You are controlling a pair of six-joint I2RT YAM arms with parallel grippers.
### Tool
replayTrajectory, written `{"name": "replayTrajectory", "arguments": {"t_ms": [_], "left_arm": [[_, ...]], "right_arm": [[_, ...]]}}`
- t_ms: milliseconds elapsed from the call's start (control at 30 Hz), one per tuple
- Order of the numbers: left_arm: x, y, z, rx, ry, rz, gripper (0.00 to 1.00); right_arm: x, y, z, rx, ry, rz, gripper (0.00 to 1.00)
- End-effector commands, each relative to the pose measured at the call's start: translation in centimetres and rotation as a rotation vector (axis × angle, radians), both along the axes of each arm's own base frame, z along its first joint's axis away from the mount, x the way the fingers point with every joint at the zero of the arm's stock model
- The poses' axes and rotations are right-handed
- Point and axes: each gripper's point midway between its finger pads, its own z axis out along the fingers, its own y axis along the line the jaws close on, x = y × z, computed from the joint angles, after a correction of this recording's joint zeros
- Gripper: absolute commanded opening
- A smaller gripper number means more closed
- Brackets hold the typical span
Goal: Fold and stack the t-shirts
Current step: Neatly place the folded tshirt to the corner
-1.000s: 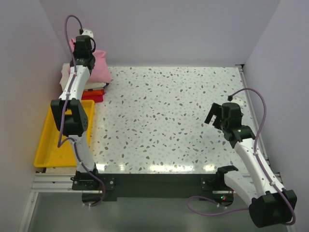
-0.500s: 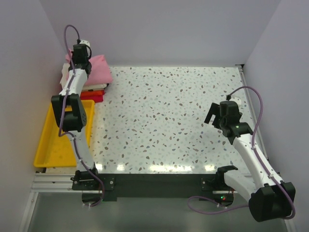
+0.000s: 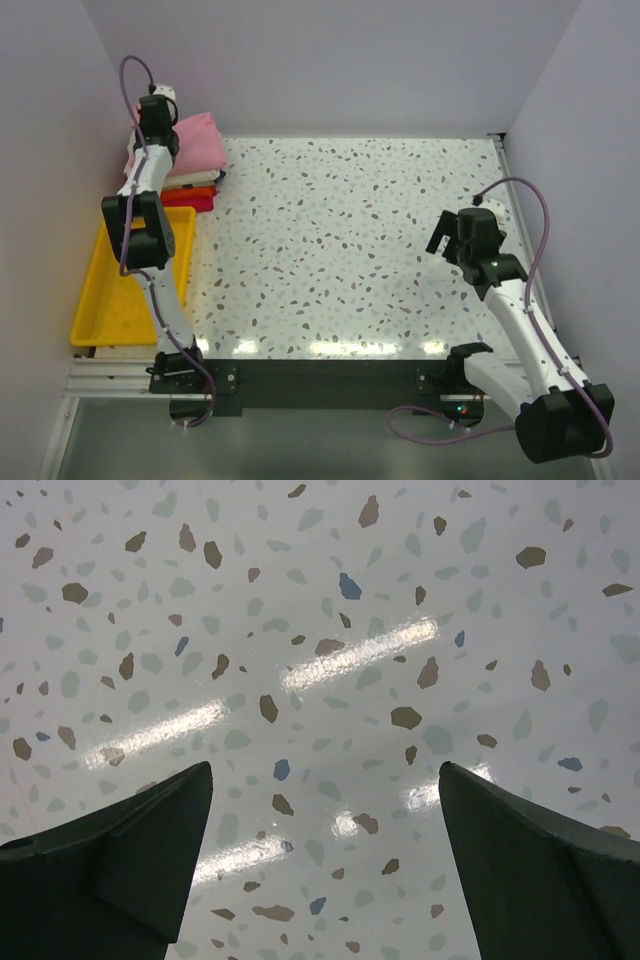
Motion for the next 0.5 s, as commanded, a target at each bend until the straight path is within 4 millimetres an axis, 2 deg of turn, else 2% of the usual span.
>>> {"name": "replayTrajectory", "arguments": {"t_ms": [0, 67, 133, 167, 200, 233, 333, 433, 467], "left_arm": [[0.9, 2.0, 2.5, -0.004, -0.107, 0.026, 0.18], [0.8, 2.3, 2.6, -0.007, -0.112, 0.037, 0.24], [0.6, 2.3, 2.9, -0.021, -0.122, 0.045, 0.51], [0.6, 2.3, 3.3, -0.033, -0.133, 0.051, 0.80], [0.6, 2.1, 3.6, -0.042, -0.141, 0.050, 0.92], [0.6, 2.0, 4.0, -0.053, -0.151, 0.050, 1.00], [0.4, 1.6, 5.4, -0.093, -0.186, 0.062, 1.00], [-0.3, 1.2, 7.7, -0.141, -0.239, 0.083, 1.00], [-0.8, 0.8, 9.1, -0.173, -0.272, 0.087, 1.00]], "right_arm": [[0.8, -0.8, 2.3, -0.027, -0.062, -0.030, 0.99], [0.8, -0.8, 2.3, -0.030, -0.056, -0.029, 0.99], [0.8, -0.8, 2.2, -0.030, -0.050, -0.029, 0.99], [0.8, -0.7, 2.1, -0.029, -0.047, -0.027, 0.99], [0.8, -0.7, 2.1, -0.029, -0.047, -0.027, 0.99], [0.8, -0.7, 2.1, -0.027, -0.048, -0.024, 0.99], [0.8, -0.7, 2.3, -0.026, -0.052, -0.022, 0.99], [0.7, -0.6, 2.3, -0.022, -0.062, -0.018, 0.99], [0.7, -0.5, 2.4, -0.019, -0.064, -0.015, 0.99]]}}
